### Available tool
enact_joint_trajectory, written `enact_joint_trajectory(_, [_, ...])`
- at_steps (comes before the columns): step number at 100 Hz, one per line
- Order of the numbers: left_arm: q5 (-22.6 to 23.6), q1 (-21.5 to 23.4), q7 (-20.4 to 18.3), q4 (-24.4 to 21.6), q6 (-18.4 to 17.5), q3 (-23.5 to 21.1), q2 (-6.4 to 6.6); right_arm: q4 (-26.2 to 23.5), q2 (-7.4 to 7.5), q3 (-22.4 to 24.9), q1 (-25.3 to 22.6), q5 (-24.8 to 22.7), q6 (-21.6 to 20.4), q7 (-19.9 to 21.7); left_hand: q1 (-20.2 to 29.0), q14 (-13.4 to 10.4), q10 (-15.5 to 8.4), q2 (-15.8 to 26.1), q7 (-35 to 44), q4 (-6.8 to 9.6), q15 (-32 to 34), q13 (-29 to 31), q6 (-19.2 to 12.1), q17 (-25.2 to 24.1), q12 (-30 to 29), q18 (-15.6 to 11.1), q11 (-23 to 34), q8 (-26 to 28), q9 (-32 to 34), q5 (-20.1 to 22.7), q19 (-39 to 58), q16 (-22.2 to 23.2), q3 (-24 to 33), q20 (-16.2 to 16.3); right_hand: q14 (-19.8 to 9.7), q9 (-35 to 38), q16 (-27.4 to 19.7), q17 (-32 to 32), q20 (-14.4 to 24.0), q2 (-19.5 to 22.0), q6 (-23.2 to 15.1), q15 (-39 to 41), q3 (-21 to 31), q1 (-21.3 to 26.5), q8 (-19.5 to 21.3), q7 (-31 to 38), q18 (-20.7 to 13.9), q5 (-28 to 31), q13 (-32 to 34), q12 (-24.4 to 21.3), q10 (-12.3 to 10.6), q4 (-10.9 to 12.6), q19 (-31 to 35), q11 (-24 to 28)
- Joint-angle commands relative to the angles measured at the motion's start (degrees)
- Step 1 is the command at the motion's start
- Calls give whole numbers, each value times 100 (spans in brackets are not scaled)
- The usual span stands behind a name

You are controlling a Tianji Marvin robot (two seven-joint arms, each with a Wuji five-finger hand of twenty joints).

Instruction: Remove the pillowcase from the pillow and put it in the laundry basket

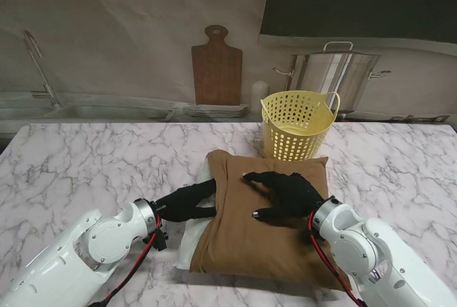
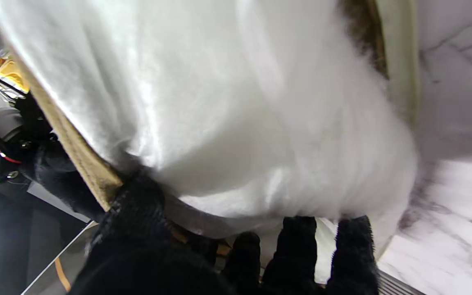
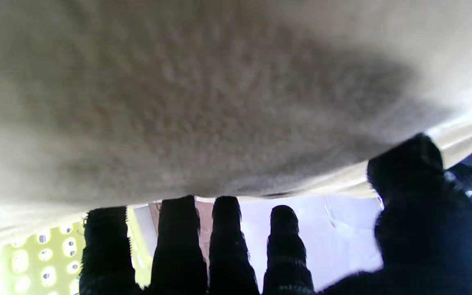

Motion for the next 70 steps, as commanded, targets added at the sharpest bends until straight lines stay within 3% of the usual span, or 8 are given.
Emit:
enact_joint_trajectory(1, [17,46,-32,-182,-76,35,-79,77,-6,-67,-13,-1,-9,28,-146,-212,-211,320,-57,-184,-49,-77,-182,-72,56,-108,-19,89,-26,-212,624,8,-156,93,-145,67,206,123,188,-16,90,422,-129,10,94,-61,-37,19,385,49,-25,-116,408,61])
enact_joint_trajectory(28, [58,87,107,-290,-123,28,-107,42,-14,-32,-29,-3,-48,-14,-99,-263,-214,313,-40,-185,-76,-135,-175,-96,88,-132,-10,104,9,-160,582,-6,-158,58,-123,141,207,67,135,255,51,354,-250,-104,96,-37,-97,120,287,46,-34,-119,512,54])
enact_joint_trajectory(39, [37,-101,-98,-100,-49,246,-67,27,-30,17,-74,-40,-86,-137,-46,-299,-229,227,-32,-180,-101,-176,-179,-110,95,-163,-12,114,7,-125,539,-26,-154,29,-114,227,205,122,136,300,39,345,-287,-160,113,50,-140,330,277,55,-38,-112,601,68])
enact_joint_trajectory(49, [13,-282,-331,132,39,456,-21,-28,-43,105,-158,-134,-126,-267,22,-306,-252,128,0,-173,-128,-212,-188,-128,85,-175,-31,130,-32,-25,492,-53,-146,0,-99,411,200,154,135,338,0,339,-296,-191,185,315,-160,846,275,77,-16,-104,693,112])
enact_joint_trajectory(61, [9,-446,-449,363,67,662,5,-93,-71,199,-239,-174,-212,-465,111,-329,-273,15,56,-164,-144,-238,-207,-132,67,-173,-40,159,-55,122,430,-78,-137,-35,-83,967,148,115,52,380,-187,284,-287,-189,464,1173,-174,2093,226,156,-38,-92,765,236])
enact_joint_trajectory(70, [48,-566,-507,504,25,799,25,-113,-87,225,-249,-213,-298,-599,215,-397,-350,-145,100,-153,-164,-271,-255,-136,55,-199,-34,182,-67,236,381,-103,-129,-59,-90,1087,68,11,-68,407,-237,192,-300,-197,533,1408,-172,2241,115,189,-63,-90,702,198])
